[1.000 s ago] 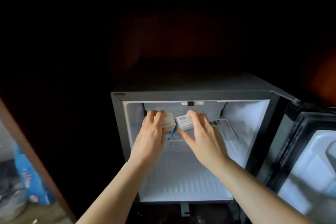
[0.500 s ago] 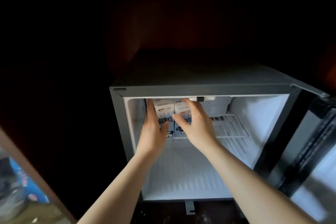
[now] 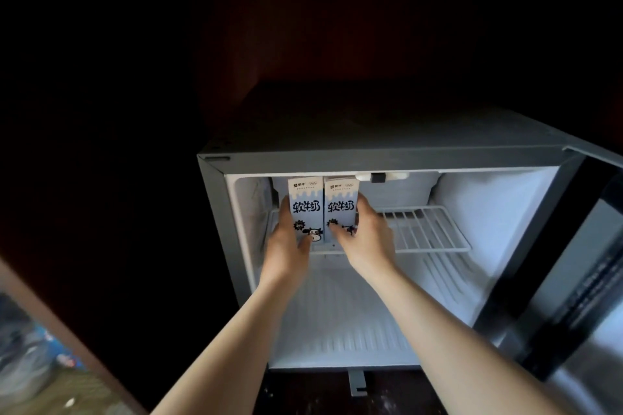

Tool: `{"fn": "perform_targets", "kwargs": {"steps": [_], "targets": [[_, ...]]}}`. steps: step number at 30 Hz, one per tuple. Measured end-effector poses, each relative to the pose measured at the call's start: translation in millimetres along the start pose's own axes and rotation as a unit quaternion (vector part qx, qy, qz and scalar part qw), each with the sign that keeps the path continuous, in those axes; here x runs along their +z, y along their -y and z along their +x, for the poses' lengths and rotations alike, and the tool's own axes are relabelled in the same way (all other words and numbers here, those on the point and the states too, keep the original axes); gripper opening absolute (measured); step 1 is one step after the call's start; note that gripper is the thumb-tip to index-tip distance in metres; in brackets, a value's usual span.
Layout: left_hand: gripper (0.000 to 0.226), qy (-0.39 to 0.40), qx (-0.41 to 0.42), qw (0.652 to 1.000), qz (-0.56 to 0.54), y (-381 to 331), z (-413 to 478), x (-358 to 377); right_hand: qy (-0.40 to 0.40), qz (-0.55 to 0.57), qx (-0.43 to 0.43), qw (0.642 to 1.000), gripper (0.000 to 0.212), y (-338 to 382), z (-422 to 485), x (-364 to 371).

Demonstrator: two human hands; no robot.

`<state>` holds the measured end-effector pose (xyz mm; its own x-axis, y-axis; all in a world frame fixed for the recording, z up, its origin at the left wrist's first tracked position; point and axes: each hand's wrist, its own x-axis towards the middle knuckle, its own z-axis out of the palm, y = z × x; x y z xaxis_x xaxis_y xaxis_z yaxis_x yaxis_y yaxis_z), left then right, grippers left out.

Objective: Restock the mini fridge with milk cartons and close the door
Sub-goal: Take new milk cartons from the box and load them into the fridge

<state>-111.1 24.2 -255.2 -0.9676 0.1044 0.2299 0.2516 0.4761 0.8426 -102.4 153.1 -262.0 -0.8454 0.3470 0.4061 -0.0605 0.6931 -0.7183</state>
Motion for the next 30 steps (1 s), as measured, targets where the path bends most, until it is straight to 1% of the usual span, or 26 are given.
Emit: {"fn": "perform_targets", "kwargs": {"steps": [2, 7, 10, 16, 20, 22, 26, 28, 30], "targets": [[0.066, -0.015, -0.005, 1.0, 0.008, -0.4, 4.0, 3.0, -0.011, -0.011, -0.004, 1.0, 0.05, -2.3, 2.7, 4.1], [0.04, -0.057, -0.026, 0.998, 0.007, 1.7, 16.7, 11.4, -0.026, -0.014, 0.0, 1.0, 0.043, -8.5, 10.7, 10.6], [0.032, -0.07, -0.034, 0.997, 0.011, 3.1, 24.9, 16.2, -0.024, -0.007, 0.004, 1.0, 0.037, -12.8, 16.8, 13.4], [0.033, -0.092, -0.049, 0.994, 0.037, 4.3, 35.7, 22.1, -0.027, -0.01, -0.007, 1.0, 0.035, -16.6, 23.8, 16.0], [0.031, -0.09, -0.055, 0.993, 0.043, 4.8, 38.2, 23.1, -0.021, -0.009, -0.006, 1.0, 0.035, -17.2, 24.3, 16.0], [0.029, -0.085, -0.062, 0.994, 0.039, 5.5, 38.9, 22.7, -0.012, -0.005, 0.005, 1.0, 0.034, -14.8, 24.2, 13.9], [0.031, -0.071, -0.062, 0.995, 0.018, 1.6, 36.1, 20.0, 0.017, 0.001, 0.059, 0.998, 0.03, -7.4, 26.6, 10.2], [0.031, -0.062, -0.07, 0.996, 0.0, -4.8, 32.4, 18.6, 0.025, -0.011, 0.07, 0.997, 0.035, -4.1, 24.3, 6.9], [0.028, -0.056, -0.087, 0.995, -0.009, -10.6, 27.8, 17.3, 0.027, -0.036, 0.079, 0.996, 0.045, -2.7, 20.9, 1.2]]}}
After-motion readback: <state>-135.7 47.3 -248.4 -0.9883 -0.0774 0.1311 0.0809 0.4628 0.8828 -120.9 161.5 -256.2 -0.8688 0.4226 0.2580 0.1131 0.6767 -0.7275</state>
